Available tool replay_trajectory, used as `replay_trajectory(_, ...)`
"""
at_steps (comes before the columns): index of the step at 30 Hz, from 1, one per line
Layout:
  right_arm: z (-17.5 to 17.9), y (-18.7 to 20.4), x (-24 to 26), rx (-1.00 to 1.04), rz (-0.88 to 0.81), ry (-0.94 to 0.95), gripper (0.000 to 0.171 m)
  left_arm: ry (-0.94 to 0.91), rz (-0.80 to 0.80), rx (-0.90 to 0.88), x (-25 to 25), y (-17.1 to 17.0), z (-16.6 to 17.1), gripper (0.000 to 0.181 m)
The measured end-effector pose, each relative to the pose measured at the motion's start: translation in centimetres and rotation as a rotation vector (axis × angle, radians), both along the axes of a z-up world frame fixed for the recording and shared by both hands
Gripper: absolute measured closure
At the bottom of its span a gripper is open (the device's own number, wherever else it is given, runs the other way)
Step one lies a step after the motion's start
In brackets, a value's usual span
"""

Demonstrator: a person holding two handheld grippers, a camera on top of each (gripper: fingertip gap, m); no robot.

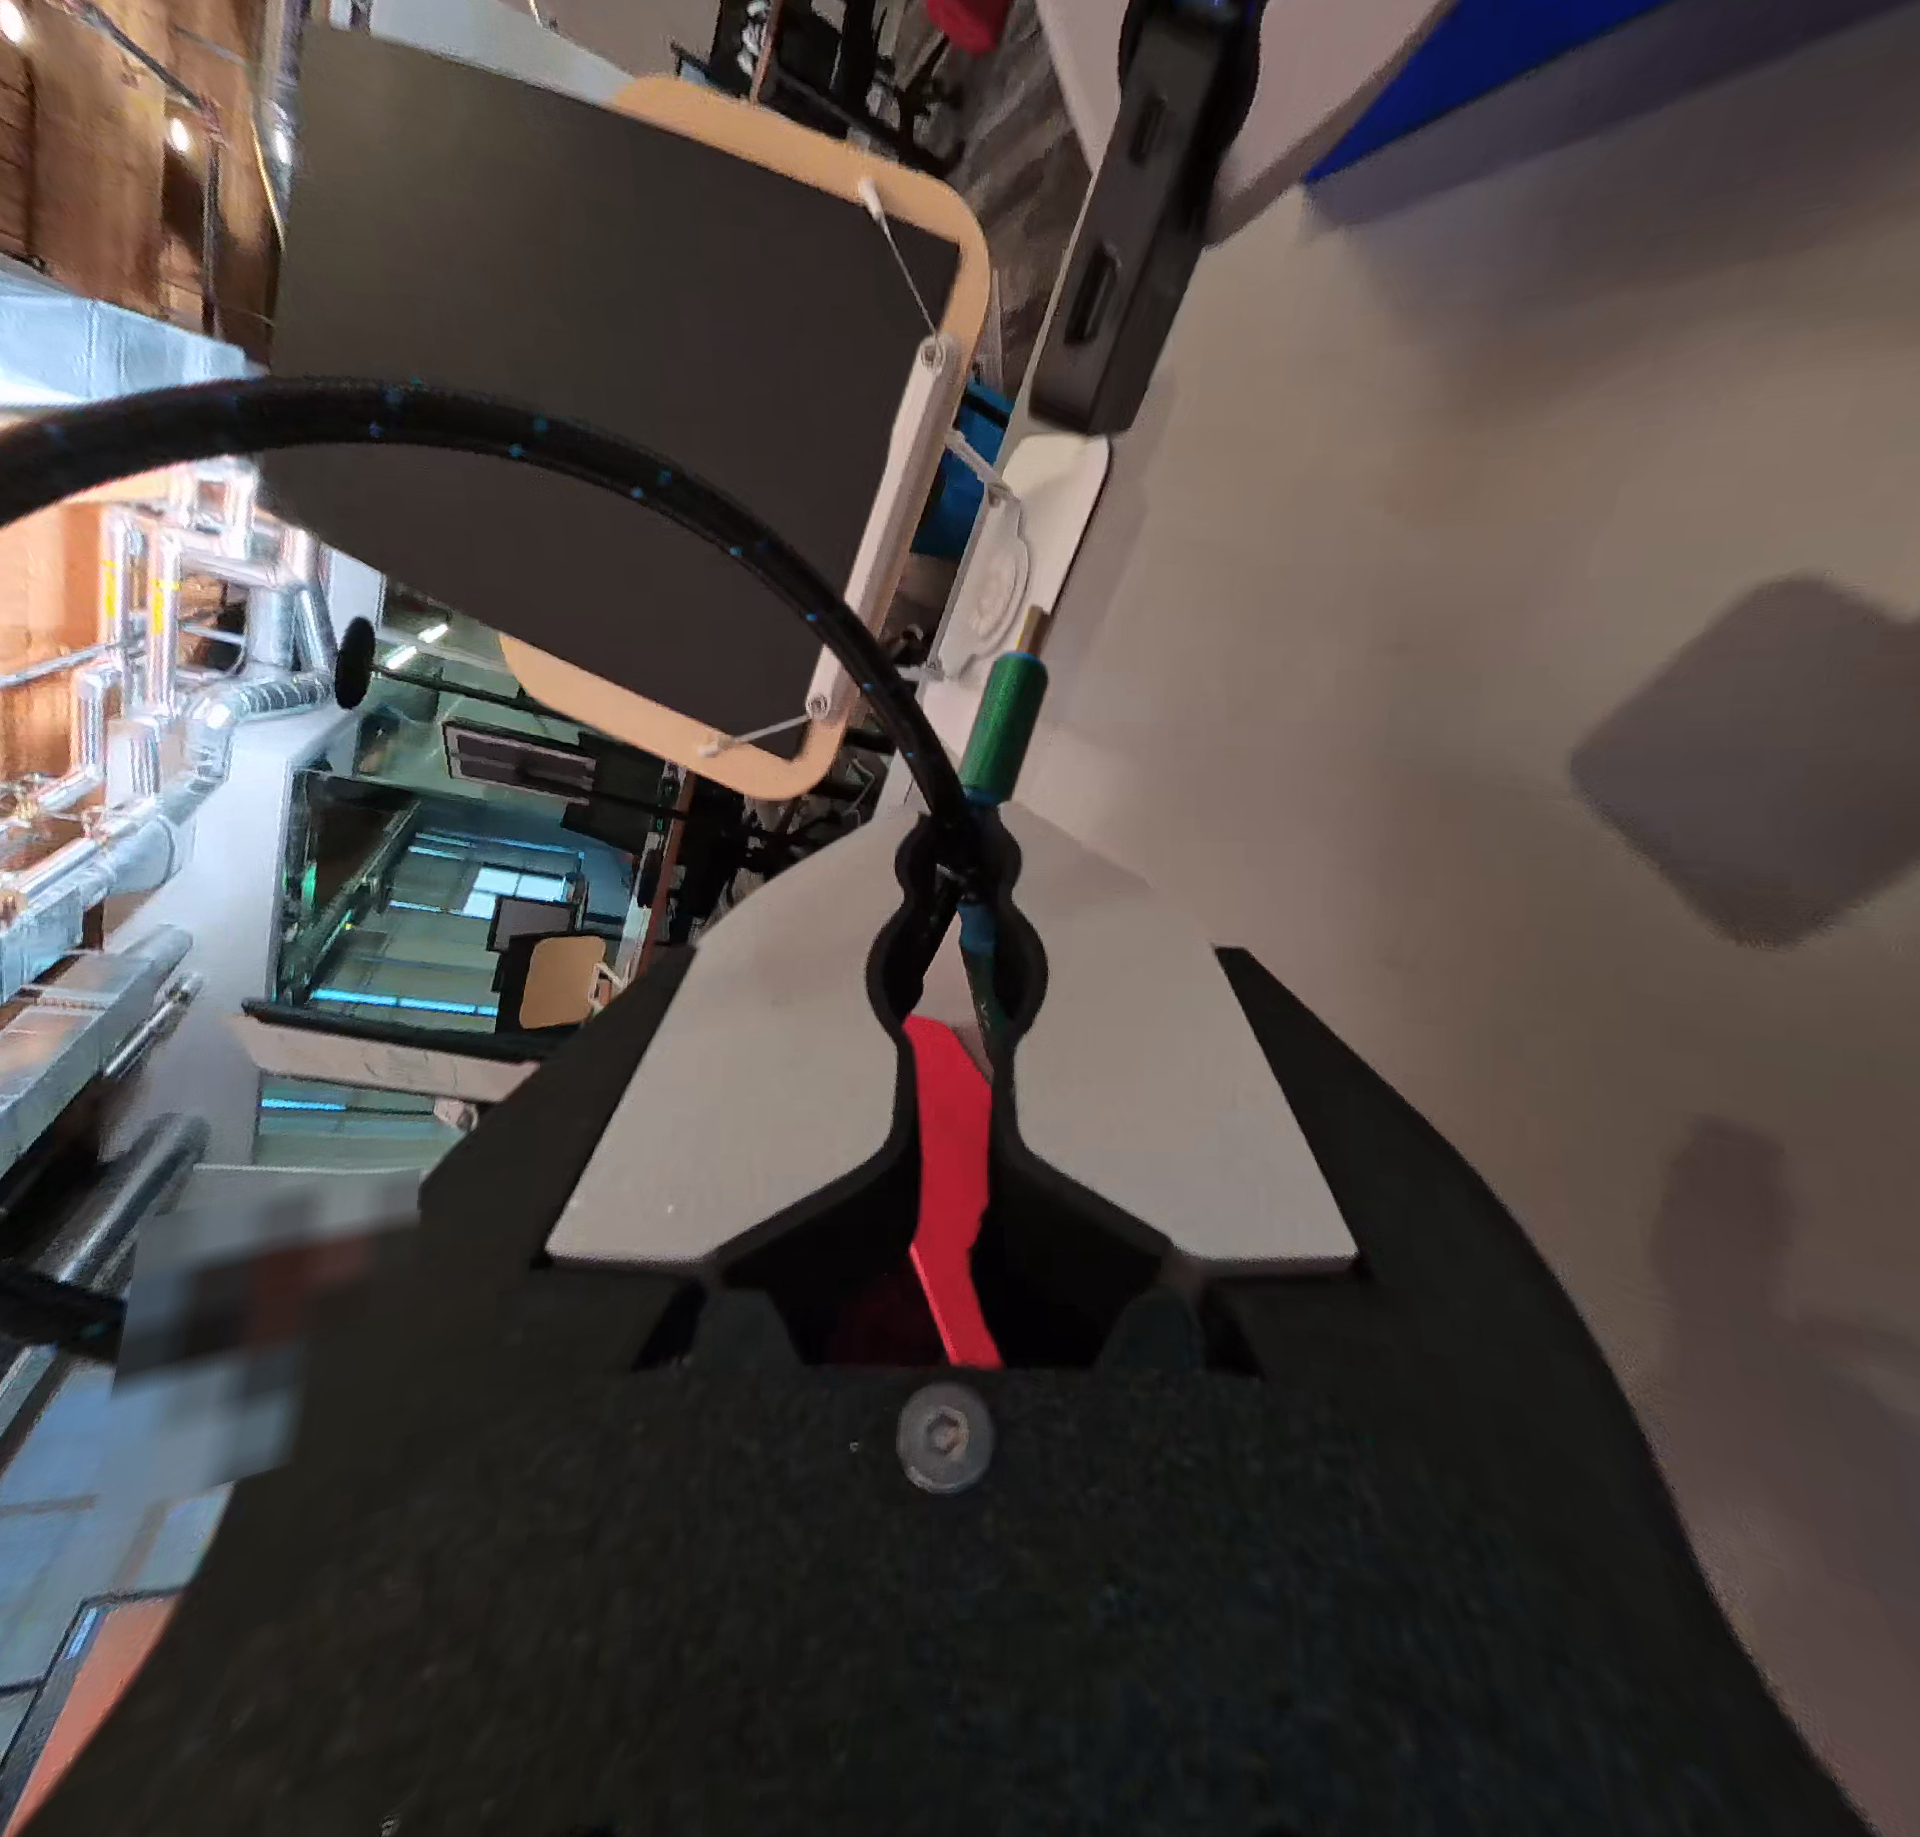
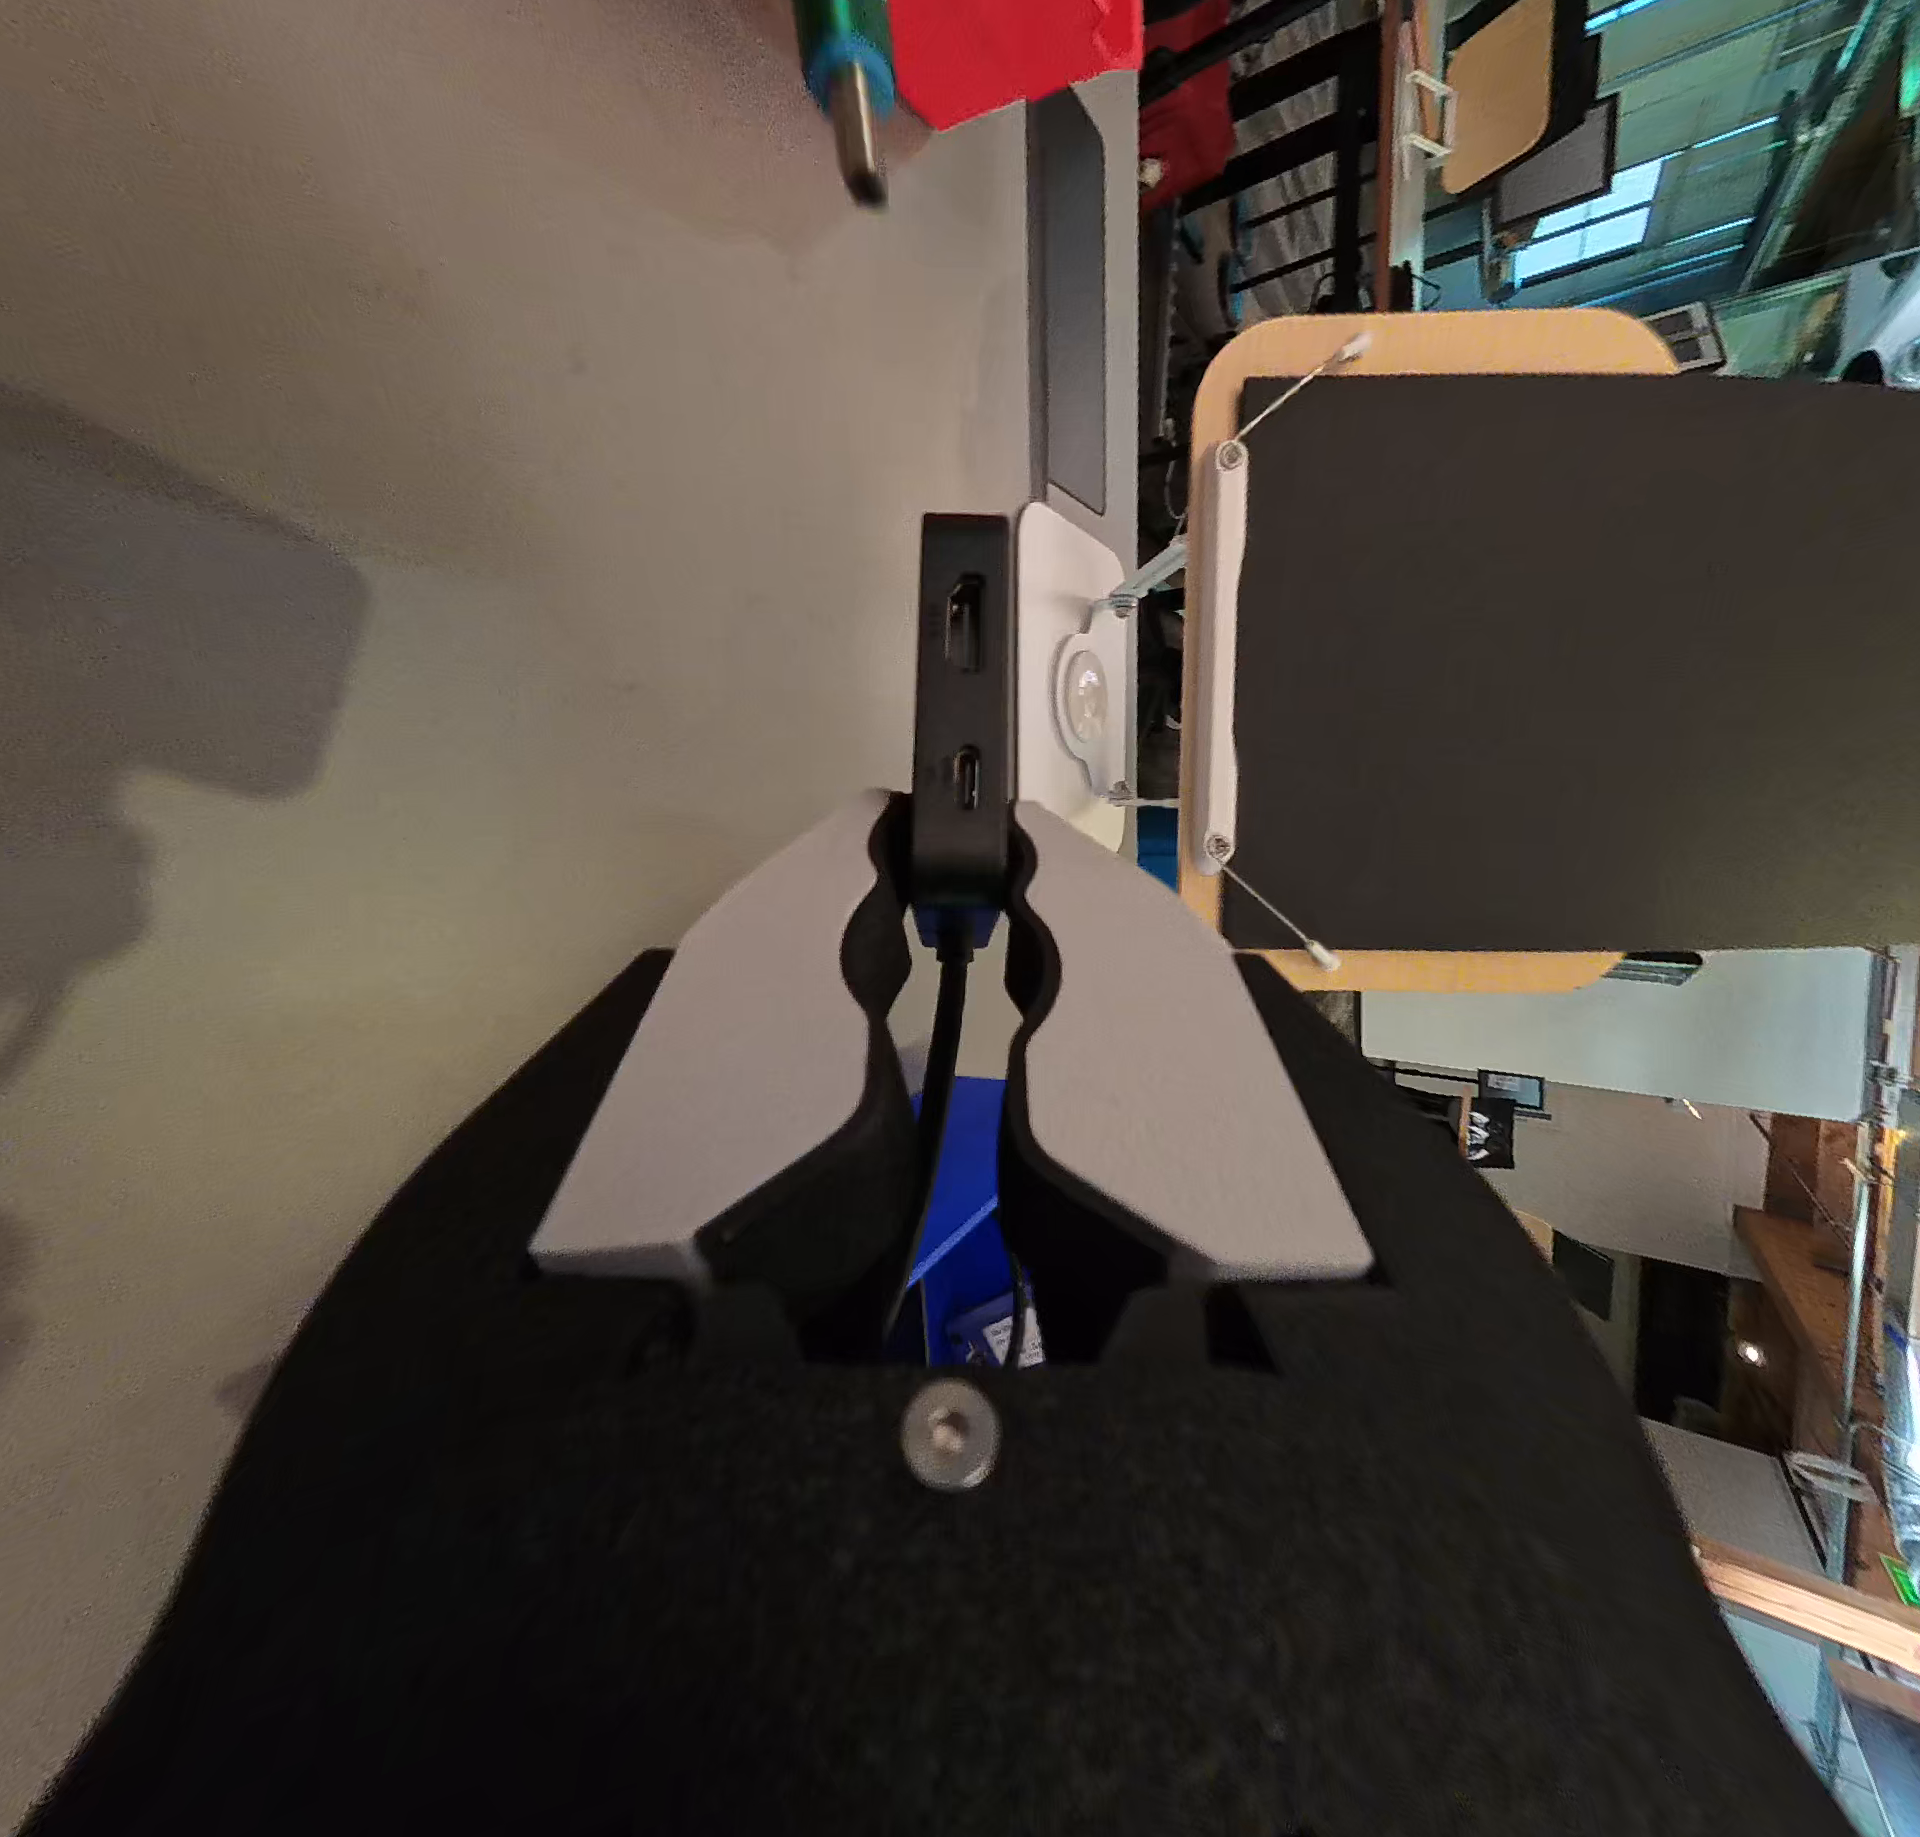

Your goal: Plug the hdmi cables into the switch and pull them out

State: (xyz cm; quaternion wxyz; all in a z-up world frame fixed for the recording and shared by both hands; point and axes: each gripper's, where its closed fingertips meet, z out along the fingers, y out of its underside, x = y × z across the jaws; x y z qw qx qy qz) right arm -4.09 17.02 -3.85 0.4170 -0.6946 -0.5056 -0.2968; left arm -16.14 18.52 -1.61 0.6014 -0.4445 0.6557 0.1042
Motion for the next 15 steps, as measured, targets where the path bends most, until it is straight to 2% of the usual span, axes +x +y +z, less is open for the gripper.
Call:
replay_trajectory(6,0.9,0.5,-0.7,0.080,-0.027,-0.071,0.156,-0.026,-0.016,0.015,2.7,-0.3,0.6,0.174)
replay_trajectory(15,0.5,0.8,-0.5,0.068,-0.040,-0.069,0.156,-0.040,-0.021,0.046,2.7,-0.6,0.7,0.173)
